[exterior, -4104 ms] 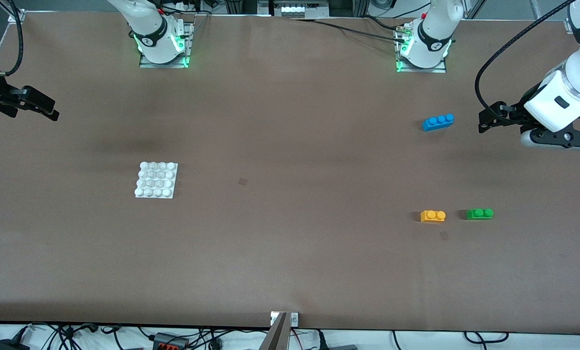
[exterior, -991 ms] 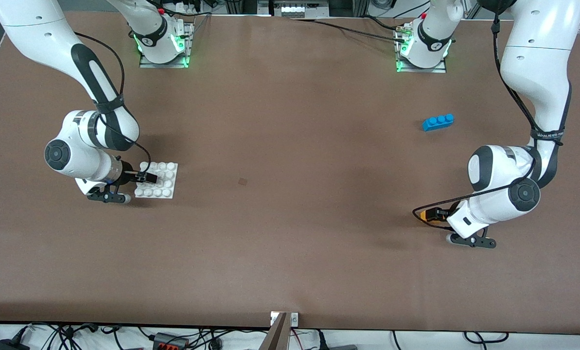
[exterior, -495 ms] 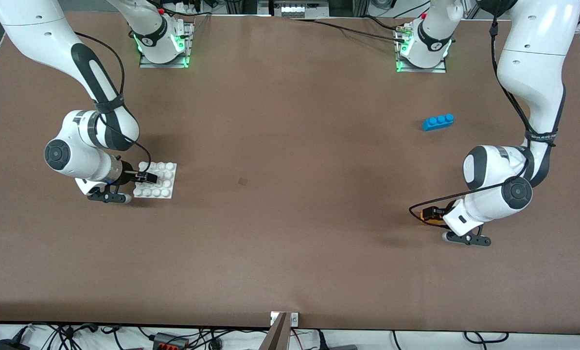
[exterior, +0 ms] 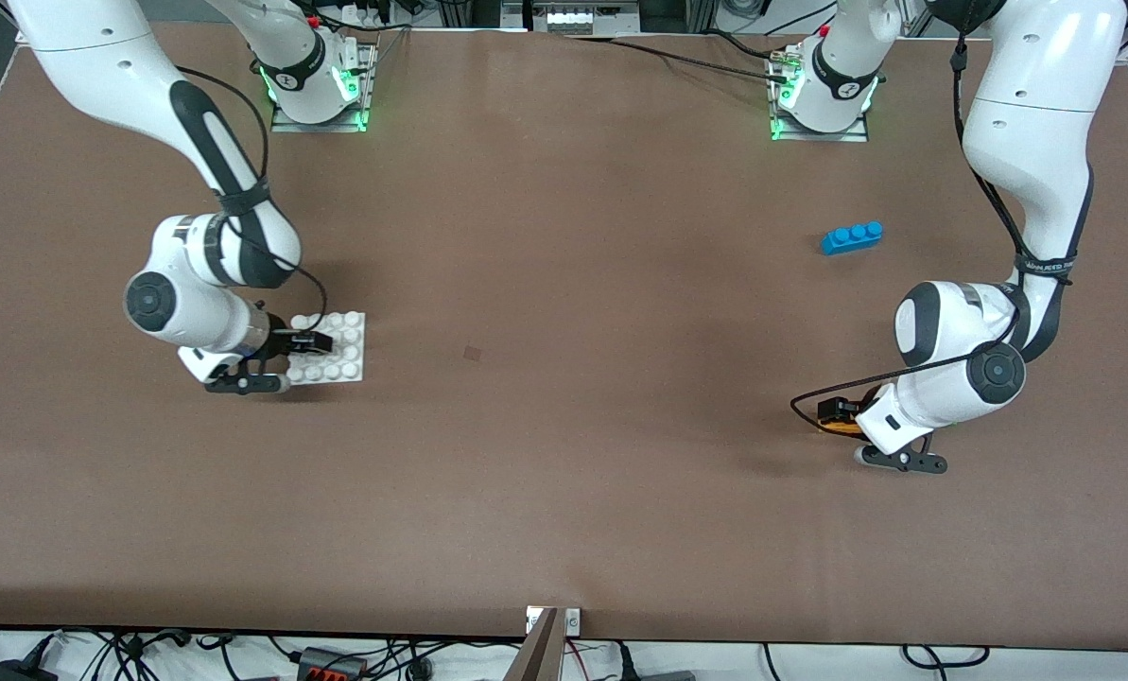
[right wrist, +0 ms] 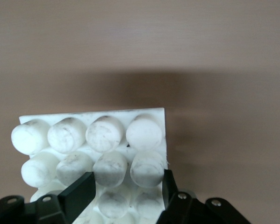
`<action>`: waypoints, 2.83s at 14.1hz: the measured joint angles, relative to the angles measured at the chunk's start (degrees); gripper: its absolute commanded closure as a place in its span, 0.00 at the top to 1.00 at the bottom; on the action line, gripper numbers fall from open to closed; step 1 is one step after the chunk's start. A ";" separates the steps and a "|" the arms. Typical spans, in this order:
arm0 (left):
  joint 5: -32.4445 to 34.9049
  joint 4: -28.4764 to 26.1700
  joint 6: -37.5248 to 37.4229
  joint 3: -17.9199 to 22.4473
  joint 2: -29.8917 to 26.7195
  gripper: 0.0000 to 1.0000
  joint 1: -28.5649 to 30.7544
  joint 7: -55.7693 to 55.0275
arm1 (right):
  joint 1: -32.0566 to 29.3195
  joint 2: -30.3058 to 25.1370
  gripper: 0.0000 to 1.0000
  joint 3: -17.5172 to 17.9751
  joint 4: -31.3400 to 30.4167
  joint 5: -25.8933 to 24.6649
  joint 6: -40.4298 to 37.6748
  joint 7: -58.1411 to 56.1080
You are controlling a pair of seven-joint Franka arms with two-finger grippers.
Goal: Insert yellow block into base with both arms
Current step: 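Slide the white base toward the table middle with the right gripper, then release the base with the right gripper while the left gripper carries the block over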
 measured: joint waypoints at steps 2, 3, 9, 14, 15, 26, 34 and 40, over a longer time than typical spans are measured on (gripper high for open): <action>0.00 -0.16 0.08 -0.02 0.00 1.00 -0.05 0.00 | 4.82 0.77 0.56 0.01 1.05 4.72 -0.02 1.21; 0.00 -0.19 0.09 -0.02 0.00 1.00 -0.09 0.00 | 7.11 1.48 0.56 0.02 1.98 7.09 -0.02 1.64; 0.00 -0.26 0.14 -0.06 0.00 0.82 -0.13 0.00 | 18.55 8.45 0.51 0.09 12.70 20.33 -0.13 2.35; 0.00 -0.27 0.14 -0.11 0.00 0.71 -0.15 0.00 | 27.58 14.62 0.50 0.18 22.80 20.90 -0.14 15.92; 0.00 -0.28 0.14 -0.12 0.00 0.69 -0.15 0.00 | 28.98 15.88 0.50 0.19 24.85 20.91 -0.14 18.46; 0.00 0.24 -3.67 -0.89 -2.50 0.67 -0.31 -0.01 | 35.69 20.53 1.00 -0.27 32.55 19.86 1.49 25.65; -0.01 1.24 -10.16 -4.63 -6.22 0.67 -1.29 -0.42 | 31.42 2.86 1.00 -13.58 35.20 6.68 -31.56 14.88; -0.04 1.92 -12.07 -7.01 -6.86 0.67 -14.32 -18.86 | 27.57 -7.39 1.00 -31.06 35.14 2.76 -51.35 -5.32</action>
